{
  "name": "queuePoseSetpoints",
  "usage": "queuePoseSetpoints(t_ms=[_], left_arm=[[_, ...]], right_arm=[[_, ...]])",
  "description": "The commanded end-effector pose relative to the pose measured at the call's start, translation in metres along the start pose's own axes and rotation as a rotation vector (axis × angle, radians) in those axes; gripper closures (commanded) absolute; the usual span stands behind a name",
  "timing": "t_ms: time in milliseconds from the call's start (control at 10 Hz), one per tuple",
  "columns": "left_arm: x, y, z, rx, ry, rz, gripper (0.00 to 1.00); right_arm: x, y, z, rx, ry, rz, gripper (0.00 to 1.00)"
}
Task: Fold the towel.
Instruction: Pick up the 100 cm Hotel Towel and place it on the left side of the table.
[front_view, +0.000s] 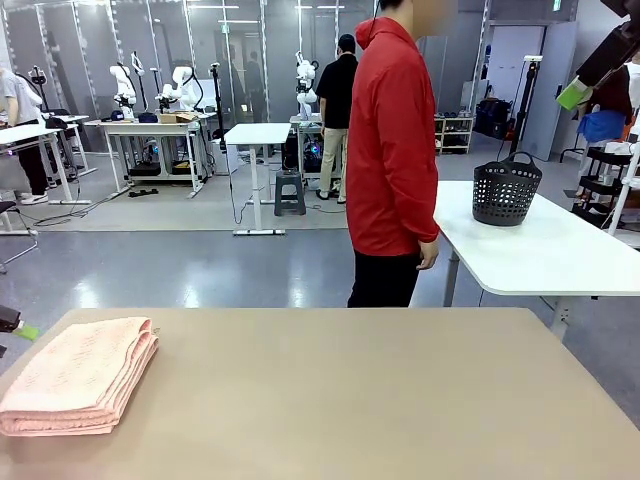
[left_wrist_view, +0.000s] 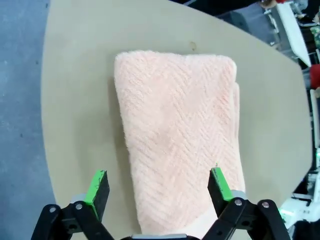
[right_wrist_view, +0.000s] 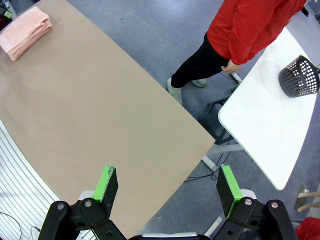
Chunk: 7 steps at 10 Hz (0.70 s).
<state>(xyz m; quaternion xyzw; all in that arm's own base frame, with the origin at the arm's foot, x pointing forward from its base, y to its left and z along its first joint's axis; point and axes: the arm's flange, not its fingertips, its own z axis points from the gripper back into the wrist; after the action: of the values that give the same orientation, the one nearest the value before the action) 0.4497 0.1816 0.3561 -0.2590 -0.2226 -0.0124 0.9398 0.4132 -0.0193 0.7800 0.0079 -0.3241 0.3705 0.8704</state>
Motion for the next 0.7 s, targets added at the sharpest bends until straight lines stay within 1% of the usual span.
queuePoseSetpoints(t_ms=[0,600], left_arm=[[0.0096,0.0124,-0.0046,-0.005,0.004,0.018,0.00],[0.0096,0.0124,-0.0046,-0.005,0.004,0.018,0.00]], right_arm=[[-0.0005,0.0001,0.0007,-0.001,0.008,0.005,0.00],[-0.0005,0.0001,0.0007,-0.001,0.008,0.005,0.00]])
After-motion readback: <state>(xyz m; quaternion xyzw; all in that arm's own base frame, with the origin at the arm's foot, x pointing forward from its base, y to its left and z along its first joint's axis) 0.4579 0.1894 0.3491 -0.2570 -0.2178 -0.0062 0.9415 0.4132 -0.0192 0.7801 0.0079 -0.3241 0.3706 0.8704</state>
